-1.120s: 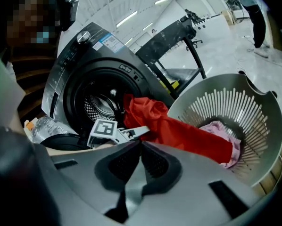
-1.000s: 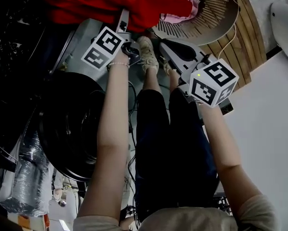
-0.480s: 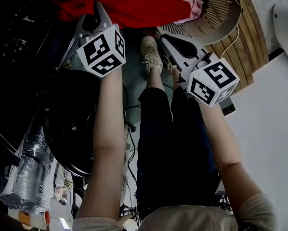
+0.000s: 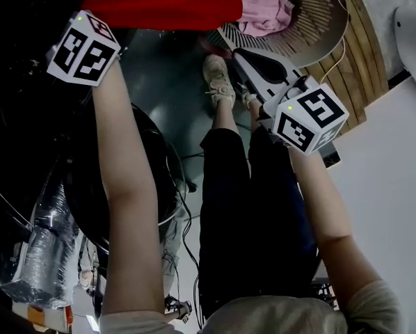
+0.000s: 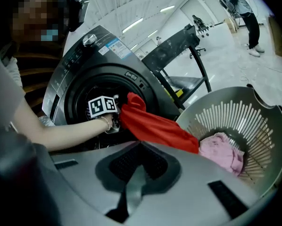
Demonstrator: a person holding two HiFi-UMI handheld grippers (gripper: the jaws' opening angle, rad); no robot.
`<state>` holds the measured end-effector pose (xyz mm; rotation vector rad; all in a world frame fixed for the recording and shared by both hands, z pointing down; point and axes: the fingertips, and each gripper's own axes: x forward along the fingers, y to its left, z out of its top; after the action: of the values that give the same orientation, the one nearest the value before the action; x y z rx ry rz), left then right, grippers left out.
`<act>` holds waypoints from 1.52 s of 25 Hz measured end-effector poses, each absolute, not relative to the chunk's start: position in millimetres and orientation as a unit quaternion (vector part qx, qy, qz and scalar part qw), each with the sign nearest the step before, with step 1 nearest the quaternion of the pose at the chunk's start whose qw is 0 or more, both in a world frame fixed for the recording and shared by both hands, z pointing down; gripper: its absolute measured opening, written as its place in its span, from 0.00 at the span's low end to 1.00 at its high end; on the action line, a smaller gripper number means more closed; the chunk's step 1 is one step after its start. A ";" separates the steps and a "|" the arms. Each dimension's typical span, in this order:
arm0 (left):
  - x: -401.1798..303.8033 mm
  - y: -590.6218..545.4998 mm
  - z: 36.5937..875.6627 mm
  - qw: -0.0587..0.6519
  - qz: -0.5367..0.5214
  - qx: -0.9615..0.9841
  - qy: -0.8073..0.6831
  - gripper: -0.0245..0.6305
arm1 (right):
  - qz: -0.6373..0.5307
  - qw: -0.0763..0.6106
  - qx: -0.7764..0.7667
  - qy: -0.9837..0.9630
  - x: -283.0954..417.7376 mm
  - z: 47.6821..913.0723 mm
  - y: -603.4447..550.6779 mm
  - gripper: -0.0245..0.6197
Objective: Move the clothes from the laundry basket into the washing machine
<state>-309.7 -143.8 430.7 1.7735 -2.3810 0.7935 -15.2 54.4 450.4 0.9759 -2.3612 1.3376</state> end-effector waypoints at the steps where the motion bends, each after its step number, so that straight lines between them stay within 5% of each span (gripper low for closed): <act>1: -319.6 -149.1 429.2 0.041 0.249 0.565 -0.786 0.08 | 0.461 0.129 0.333 -0.812 -15.0 452.2 56.6 0.05; 8: -340.4 -144.6 498.8 0.148 0.279 0.547 -0.775 0.08 | 0.477 0.137 0.324 -0.806 -17.7 459.8 73.9 0.05; 16: -328.5 -101.6 463.6 0.181 0.195 0.556 -0.787 0.19 | 0.456 0.135 0.332 -0.814 -19.7 448.3 70.2 0.05; 24: -248.7 -51.7 492.9 0.232 0.215 0.655 -0.686 0.60 | 0.452 0.140 0.335 -0.815 -17.8 443.2 71.0 0.05; 29: -210.6 -68.9 543.6 0.186 0.332 0.689 -0.617 0.70 | 0.449 0.144 0.342 -0.813 -17.0 448.7 66.7 0.05; 33: -225.1 -90.1 562.3 0.149 0.409 0.642 -0.631 0.69 | 0.448 0.148 0.342 -0.813 -18.2 454.7 65.3 0.05; 38: -240.1 -104.2 519.2 0.114 0.384 0.667 -0.629 0.22 | 0.451 0.148 0.338 -0.813 -17.3 456.4 63.6 0.05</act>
<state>-240.1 -104.2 519.2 1.9554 -1.8445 1.1249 -17.3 63.6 456.4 0.9732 -2.3386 1.2963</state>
